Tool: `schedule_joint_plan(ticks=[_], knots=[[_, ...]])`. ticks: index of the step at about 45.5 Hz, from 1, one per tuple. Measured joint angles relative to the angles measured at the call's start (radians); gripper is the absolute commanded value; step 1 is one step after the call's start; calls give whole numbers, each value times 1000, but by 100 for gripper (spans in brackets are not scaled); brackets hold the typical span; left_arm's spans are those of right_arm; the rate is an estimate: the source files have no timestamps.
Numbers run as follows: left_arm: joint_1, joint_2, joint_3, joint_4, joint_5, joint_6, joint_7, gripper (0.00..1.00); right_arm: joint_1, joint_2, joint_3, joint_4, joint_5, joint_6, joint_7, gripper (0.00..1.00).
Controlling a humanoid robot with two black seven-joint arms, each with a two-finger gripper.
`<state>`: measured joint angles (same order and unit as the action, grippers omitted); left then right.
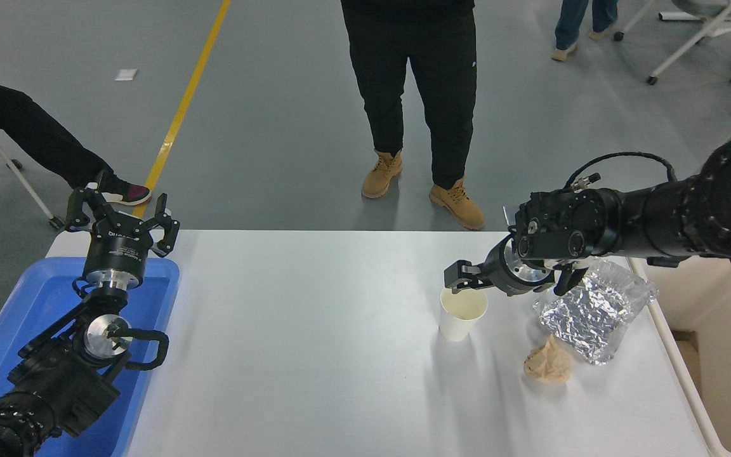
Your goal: Pick up paper cup place in dustbin
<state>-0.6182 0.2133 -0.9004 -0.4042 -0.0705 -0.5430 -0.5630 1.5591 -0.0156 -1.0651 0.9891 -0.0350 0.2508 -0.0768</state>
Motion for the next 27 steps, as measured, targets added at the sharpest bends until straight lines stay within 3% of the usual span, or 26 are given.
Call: schedule_joint_plan(ticks=[6,13,21,25,27], knots=[[0,0,0,0,0,0,0,99,-48,7,-4,-49,-3,-6,0,85],[0,0,0,0,0,0,0,99,-102,11,-8,-103,-8,-12,0,48],[0,0,0,0,0,0,0,99,-151,14,-5,-144,-9,-17,1,20],[0,0,0,0,0,0,0,99,-167,15,-3,-155,-9,-19,2,1],[0,0,0,0,0,0,0,99,-174,15,-2,-160,-9,-19,2,0]])
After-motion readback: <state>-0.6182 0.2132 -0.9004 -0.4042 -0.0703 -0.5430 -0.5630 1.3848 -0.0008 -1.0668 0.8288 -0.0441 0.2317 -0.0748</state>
